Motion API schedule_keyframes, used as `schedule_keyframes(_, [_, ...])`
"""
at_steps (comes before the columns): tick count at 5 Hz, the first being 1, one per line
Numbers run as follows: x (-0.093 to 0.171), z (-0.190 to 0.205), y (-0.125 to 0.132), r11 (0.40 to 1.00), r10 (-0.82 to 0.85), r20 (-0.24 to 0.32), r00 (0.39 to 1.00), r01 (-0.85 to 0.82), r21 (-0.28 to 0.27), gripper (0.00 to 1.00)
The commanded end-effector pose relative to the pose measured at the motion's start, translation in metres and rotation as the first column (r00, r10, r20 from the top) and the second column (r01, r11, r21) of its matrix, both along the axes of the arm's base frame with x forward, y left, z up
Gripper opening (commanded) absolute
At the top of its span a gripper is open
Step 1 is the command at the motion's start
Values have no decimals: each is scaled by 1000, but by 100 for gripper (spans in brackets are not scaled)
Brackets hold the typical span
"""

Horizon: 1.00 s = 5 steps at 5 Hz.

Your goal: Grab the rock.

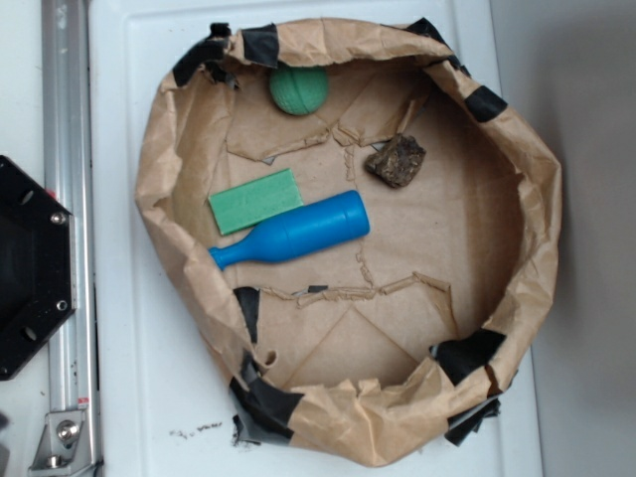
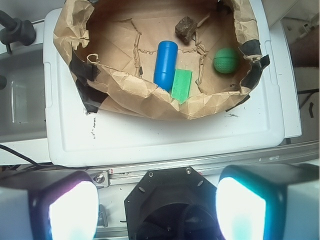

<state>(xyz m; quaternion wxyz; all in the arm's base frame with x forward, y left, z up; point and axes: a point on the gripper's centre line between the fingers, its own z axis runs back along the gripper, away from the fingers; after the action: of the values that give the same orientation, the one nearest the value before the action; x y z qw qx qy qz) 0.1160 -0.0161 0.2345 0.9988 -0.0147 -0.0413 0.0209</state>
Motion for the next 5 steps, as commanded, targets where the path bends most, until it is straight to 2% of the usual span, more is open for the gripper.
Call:
schedule_keyframes(1, [0,0,0,1000,0,0,1000,0,0,100])
schedule_keyframes(2, [42,-21,16,975,216,126,968,-220,22,100])
schedule_keyframes(3, [83,-44,24,927,347,189,919,-366,81,100])
schedule_keyframes(4, [110,-68,32,886,448,267,853,-463,-9,100])
schedule_keyframes(5, [132,-96,39,841,527,259,810,-540,-21,100])
